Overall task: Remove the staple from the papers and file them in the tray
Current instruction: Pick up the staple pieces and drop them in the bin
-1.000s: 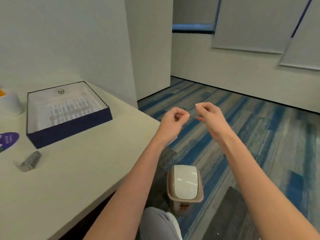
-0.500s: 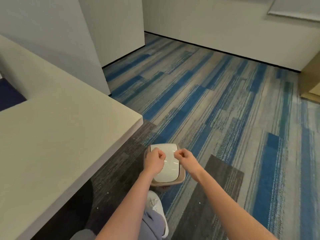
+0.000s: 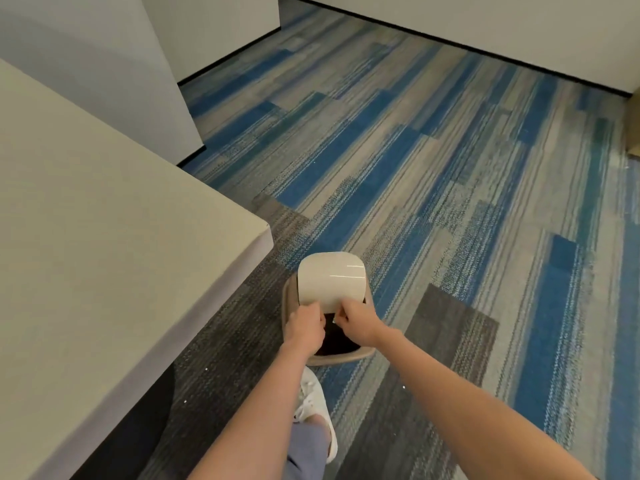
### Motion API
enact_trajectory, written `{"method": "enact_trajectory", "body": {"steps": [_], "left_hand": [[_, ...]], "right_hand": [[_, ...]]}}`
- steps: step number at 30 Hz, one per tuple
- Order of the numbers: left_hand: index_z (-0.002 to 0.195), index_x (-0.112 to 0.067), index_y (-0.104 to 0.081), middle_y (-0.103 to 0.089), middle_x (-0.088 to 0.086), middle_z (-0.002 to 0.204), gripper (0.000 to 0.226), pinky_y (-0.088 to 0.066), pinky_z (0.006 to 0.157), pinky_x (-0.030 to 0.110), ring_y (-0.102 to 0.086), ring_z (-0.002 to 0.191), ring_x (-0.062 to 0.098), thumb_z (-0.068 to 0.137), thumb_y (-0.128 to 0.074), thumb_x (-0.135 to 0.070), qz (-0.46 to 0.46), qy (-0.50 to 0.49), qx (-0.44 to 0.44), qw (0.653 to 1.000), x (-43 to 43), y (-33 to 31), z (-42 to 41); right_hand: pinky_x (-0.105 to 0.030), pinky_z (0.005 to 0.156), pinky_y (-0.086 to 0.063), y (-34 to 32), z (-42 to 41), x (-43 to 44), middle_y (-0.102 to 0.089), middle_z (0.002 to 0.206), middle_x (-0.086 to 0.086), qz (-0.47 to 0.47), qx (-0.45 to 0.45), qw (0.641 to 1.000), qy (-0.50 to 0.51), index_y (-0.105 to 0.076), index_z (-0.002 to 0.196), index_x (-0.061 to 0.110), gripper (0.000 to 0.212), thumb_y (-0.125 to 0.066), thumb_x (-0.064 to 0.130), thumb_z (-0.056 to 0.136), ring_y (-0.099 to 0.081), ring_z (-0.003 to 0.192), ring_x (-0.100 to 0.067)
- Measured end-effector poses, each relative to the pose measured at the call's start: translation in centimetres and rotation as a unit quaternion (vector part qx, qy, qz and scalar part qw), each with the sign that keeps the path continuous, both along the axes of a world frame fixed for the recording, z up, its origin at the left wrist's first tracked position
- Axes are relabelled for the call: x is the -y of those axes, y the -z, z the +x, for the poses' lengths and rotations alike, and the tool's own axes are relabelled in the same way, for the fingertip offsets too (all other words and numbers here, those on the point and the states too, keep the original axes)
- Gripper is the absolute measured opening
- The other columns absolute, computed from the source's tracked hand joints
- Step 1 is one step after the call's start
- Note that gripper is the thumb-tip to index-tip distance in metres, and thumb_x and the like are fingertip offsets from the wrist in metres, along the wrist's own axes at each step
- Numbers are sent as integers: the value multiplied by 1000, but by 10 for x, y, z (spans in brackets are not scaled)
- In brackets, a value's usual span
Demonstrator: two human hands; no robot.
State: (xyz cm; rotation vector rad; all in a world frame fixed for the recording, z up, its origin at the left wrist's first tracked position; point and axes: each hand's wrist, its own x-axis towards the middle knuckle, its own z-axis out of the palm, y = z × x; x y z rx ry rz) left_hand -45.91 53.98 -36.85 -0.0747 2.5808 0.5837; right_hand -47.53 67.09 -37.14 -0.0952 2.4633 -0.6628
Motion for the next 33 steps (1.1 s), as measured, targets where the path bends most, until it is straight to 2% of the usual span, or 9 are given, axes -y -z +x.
{"method": "enact_trajectory", "body": {"steps": [5, 10, 14, 18, 22, 24, 29, 33], "left_hand": [[109, -12, -60, -61, 14, 113, 25, -46, 83, 41, -56, 105, 34, 95, -40, -6, -57, 50, -31, 997, 3, 7, -9], [107, -9, -60, -64, 16, 111, 22, -47, 78, 41, -59, 104, 35, 99, -40, -10, -73, 91, -47, 992, 0, 11, -12], [108, -10, -59, -62, 12, 115, 19, -48, 81, 41, -59, 107, 34, 98, -43, -10, -69, 110, -61, 990, -1, 10, -13], [112, -14, -56, -55, 7, 120, 26, -47, 86, 41, -56, 111, 32, 93, -43, -2, -35, 108, -64, 991, 0, 10, -13], [112, -13, -56, -58, 9, 118, 27, -47, 86, 41, -58, 110, 33, 94, -40, -1, -46, 125, -67, 989, -1, 9, -14], [114, -11, -55, -58, 9, 119, 25, -47, 85, 41, -58, 111, 32, 95, -41, -3, -57, 137, -68, 987, -2, 9, -13], [114, -11, -57, -56, 9, 120, 24, -48, 86, 40, -58, 110, 32, 95, -45, -4, -70, 148, -60, 985, -2, 4, -11], [112, -12, -57, -54, 8, 119, 28, -46, 85, 40, -56, 110, 33, 90, -48, 1, -36, 124, -50, 990, 0, -3, -9]], "right_hand": [[-39, 83, -47, 16, -4, 6, -63, 108, -15, 40, -56, 997, -33, -56, 100, 4, 16, -43, 5, 92, -59, 98, -31], [-42, 85, -47, 23, 0, 2, -63, 107, -16, 44, -92, 994, -41, -63, 94, 3, 20, -44, 6, 92, -57, 97, -32], [-37, 81, -44, 20, 0, 0, -60, 104, -14, 39, -102, 993, -36, -58, 90, 6, 11, -48, 2, 86, -55, 97, -31], [-34, 77, -41, 22, -2, 0, -57, 100, -11, 23, -108, 994, -26, -47, 79, 16, 22, -46, -5, 81, -54, 93, -30], [-37, 82, -45, 24, -3, 0, -59, 103, -10, 31, -109, 993, -21, -59, 89, 11, 10, -50, 10, 90, -55, 95, -29], [-38, 85, -45, 24, -2, 1, -59, 105, -10, 38, -113, 993, -23, -62, 96, 9, 15, -50, 18, 92, -56, 96, -29], [-36, 84, -43, 23, 0, 2, -58, 107, -12, 42, -110, 993, -26, -59, 98, 8, 18, -44, 3, 90, -54, 99, -30], [-39, 91, -43, 18, 0, 2, -58, 110, -12, 39, -106, 993, -24, -60, 100, 7, 14, -50, 12, 91, -53, 103, -30]]}}
